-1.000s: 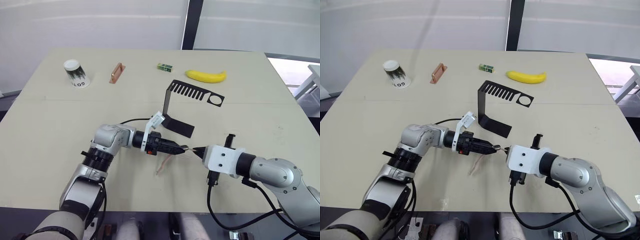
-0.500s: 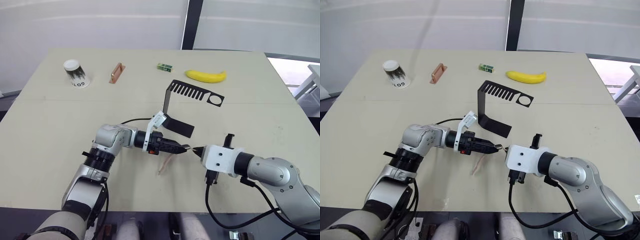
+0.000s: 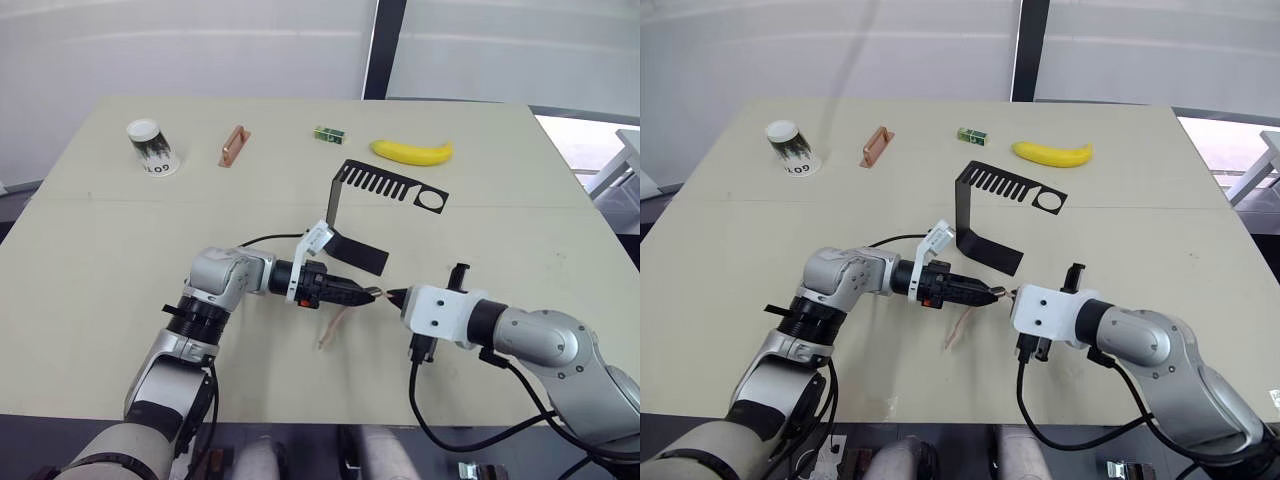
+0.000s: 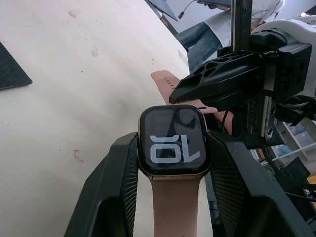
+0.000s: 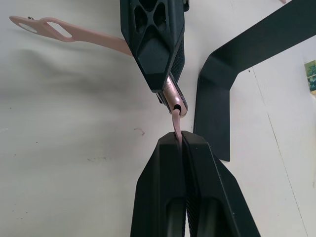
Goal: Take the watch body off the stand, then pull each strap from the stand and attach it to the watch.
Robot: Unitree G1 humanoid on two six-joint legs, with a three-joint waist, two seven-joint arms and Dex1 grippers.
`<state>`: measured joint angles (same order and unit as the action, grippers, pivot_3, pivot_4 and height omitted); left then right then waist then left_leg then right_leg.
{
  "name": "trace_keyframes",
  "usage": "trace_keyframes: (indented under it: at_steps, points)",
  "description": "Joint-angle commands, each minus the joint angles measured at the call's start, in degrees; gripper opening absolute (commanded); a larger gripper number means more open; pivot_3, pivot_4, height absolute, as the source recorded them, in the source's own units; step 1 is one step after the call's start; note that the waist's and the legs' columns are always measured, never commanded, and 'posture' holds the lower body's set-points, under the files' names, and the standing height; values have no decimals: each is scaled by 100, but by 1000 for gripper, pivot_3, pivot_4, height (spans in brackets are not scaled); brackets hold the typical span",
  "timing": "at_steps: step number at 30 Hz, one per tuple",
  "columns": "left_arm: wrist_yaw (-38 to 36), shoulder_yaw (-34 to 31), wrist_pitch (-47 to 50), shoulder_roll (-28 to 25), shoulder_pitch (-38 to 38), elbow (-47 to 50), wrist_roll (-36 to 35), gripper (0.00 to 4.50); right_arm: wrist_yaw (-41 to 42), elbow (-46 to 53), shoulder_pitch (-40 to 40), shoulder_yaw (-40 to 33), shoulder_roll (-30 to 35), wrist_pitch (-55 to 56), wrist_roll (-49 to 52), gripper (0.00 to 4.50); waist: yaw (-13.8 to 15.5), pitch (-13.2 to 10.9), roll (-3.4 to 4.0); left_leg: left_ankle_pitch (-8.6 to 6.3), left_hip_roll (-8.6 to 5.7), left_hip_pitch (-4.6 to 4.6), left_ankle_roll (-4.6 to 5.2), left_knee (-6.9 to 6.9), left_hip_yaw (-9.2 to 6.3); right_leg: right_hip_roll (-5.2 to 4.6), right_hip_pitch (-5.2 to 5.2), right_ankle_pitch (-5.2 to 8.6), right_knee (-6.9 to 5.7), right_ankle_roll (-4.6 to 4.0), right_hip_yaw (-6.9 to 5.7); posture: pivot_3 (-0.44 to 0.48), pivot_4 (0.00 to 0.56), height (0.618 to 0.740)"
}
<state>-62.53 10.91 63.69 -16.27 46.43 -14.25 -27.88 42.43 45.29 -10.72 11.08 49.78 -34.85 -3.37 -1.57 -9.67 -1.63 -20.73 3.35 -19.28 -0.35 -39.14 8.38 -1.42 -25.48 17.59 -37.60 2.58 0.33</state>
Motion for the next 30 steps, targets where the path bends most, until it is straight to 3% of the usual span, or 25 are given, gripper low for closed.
trace_keyframes:
  at_steps: [1, 30]
  points:
    - [-66, 14, 12, 191, 4, 334, -308, 1596, 7, 145, -124, 35, -78, 14, -18, 0, 1, 0, 0, 0, 0, 0, 0, 0, 0, 0, 0, 0, 0, 0, 0, 0, 150, 740]
    - [-2, -51, 20, 294, -14, 434, -305, 1596, 28, 184, -148, 54, -88, -182, 2, 0, -1, 0, 0, 0, 0, 0, 0, 0, 0, 0, 0, 0, 0, 0, 0, 0, 150, 740]
